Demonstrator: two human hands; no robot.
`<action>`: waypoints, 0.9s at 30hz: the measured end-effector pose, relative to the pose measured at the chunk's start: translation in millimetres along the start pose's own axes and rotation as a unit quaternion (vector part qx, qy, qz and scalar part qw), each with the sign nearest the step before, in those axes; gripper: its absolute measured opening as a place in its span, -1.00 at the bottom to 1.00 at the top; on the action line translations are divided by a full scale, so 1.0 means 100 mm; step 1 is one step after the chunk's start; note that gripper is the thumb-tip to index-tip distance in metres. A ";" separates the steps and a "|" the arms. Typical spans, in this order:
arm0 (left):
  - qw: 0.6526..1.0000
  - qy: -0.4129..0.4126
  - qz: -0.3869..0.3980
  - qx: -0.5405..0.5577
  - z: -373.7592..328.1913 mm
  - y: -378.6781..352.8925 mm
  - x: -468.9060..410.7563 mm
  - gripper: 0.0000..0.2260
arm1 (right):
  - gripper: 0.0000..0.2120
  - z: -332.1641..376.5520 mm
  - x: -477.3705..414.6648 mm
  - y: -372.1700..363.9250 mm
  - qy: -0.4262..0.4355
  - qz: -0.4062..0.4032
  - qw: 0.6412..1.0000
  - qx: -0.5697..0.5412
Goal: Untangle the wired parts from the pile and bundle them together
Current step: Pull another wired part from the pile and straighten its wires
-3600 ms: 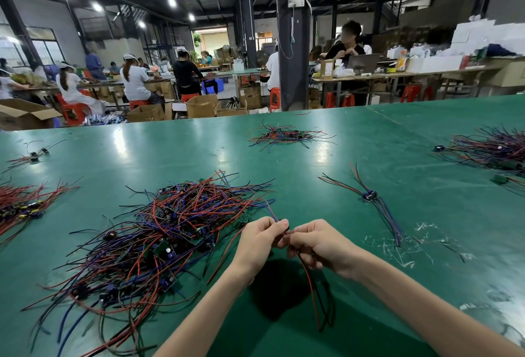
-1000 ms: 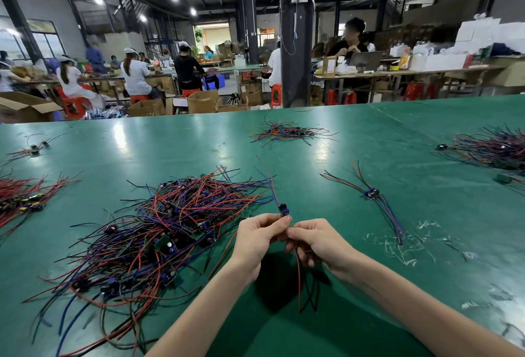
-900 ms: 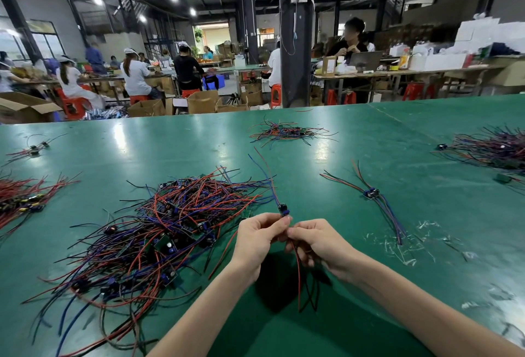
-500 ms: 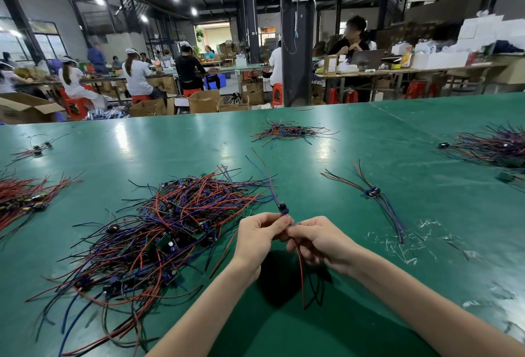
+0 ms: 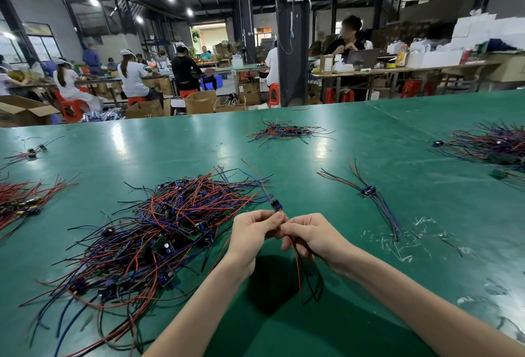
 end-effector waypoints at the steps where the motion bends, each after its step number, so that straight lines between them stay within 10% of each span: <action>1: 1.000 0.002 -0.005 -0.002 0.00 0.02 -0.01 -0.84 | -0.77 -0.01 0.00 0.00 -0.001 0.001 1.000 0.001; 27: 0.993 0.021 -0.116 -0.010 0.04 0.50 -0.15 -0.86 | -0.80 -0.08 0.12 -0.27 -0.005 0.048 0.999 0.019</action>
Point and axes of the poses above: each hand's wrist, its own x-axis away from the middle knuckle, its own y-axis out of the back of the hand, z = x × y, the point moved 8 cm from there along -x, towards the middle knuckle, and after that the axes turned 8 degrees about -y, right-handed, at the moved point
